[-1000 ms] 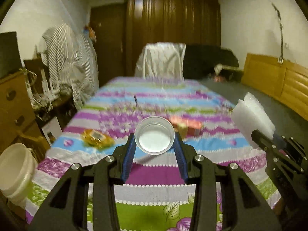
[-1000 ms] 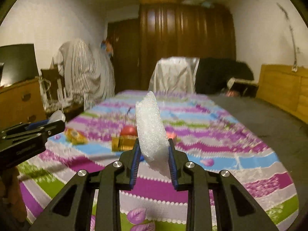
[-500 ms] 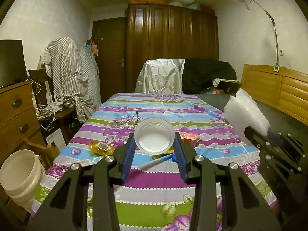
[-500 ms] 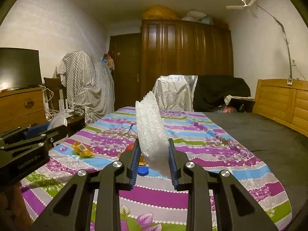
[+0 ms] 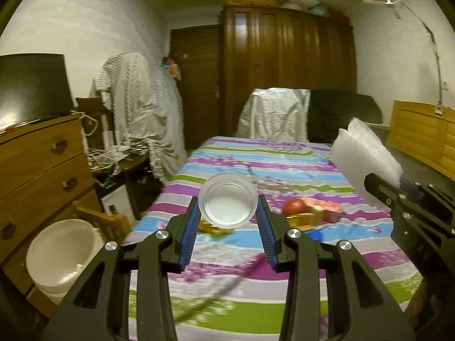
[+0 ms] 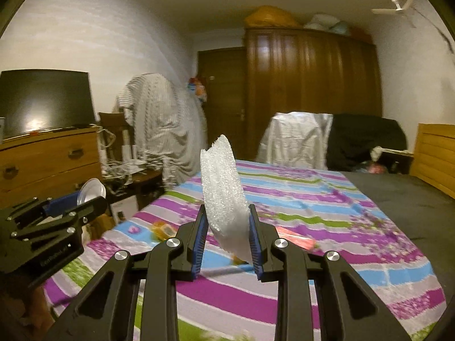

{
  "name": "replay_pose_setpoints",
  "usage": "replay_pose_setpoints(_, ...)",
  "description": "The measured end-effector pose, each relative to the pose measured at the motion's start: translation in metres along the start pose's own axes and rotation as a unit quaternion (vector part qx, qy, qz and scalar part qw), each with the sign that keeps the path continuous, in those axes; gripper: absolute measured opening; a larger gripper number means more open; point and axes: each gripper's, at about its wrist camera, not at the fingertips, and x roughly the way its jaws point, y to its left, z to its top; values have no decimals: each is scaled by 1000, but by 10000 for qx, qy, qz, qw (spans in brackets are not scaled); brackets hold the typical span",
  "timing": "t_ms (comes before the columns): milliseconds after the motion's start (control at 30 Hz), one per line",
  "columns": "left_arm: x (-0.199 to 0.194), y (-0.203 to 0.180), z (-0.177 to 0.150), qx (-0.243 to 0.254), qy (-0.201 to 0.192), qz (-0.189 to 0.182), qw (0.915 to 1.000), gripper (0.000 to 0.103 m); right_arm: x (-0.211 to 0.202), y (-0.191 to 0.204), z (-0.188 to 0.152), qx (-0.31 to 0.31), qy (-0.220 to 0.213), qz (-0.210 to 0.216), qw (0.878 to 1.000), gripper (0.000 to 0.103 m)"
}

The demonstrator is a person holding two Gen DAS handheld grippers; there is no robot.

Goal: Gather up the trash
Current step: 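Lift and carry the plastic cup and foam sheet over the bucket with both grippers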

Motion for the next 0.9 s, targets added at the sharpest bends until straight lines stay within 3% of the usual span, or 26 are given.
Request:
replay_pose_setpoints(300,-1,84,9,-291,69,813,9962,38,44,87,28,-220,135,763,9968,29)
replay_pose_setpoints(900,-16,219,8,-827,277,1824,9793,38,115,260,62,-651,544,1929,9775,29)
